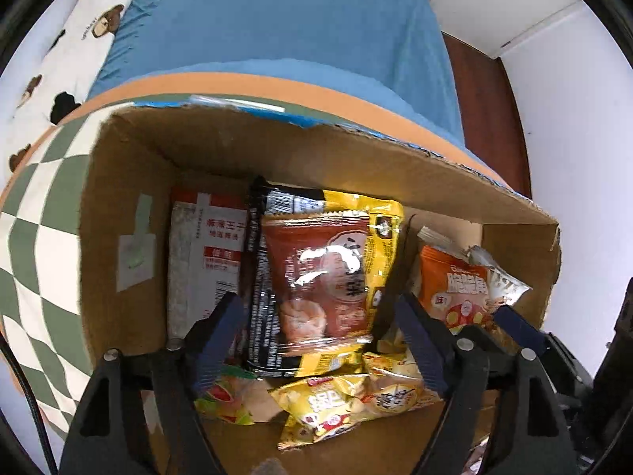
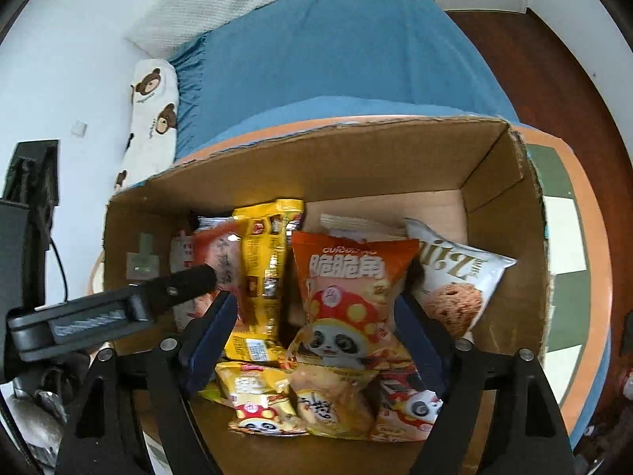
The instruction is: Organize snacks
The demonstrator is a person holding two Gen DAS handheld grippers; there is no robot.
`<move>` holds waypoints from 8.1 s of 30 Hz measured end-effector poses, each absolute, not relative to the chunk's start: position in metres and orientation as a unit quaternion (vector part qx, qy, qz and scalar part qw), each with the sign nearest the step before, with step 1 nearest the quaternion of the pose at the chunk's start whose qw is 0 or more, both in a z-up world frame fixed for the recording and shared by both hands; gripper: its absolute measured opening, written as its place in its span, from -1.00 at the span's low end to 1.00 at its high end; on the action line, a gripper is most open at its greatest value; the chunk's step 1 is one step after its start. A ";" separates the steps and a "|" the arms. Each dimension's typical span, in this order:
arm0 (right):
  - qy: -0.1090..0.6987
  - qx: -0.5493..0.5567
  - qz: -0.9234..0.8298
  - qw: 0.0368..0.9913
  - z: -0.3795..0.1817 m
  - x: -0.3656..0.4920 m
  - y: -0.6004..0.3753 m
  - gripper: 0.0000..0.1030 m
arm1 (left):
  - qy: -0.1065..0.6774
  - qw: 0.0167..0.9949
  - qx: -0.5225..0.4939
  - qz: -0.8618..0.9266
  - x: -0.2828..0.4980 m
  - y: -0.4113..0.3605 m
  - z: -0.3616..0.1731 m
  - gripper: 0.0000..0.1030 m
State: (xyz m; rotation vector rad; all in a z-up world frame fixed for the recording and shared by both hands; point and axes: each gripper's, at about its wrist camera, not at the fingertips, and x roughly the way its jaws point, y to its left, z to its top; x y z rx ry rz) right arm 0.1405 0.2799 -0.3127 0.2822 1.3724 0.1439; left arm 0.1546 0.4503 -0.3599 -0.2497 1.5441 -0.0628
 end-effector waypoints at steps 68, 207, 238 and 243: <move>0.678 0.141 -0.007 0.721 -0.395 -0.122 0.240 0.89 | 0.634 0.751 -0.115 0.144 -0.168 0.547 -0.357 0.54; 0.422 0.003 0.010 0.907 -0.101 -0.209 0.280 0.97 | 0.433 0.901 -0.021 0.014 -0.191 0.434 -0.144 0.91; 0.379 -0.012 -0.021 0.925 -0.083 -0.234 0.261 1.00 | 0.408 0.912 -0.011 0.038 -0.198 0.419 -0.143 1.00; 0.384 -0.008 -0.027 0.923 -0.098 -0.211 0.255 1.00 | 0.422 0.906 -0.007 0.045 -0.174 0.417 -0.160 1.00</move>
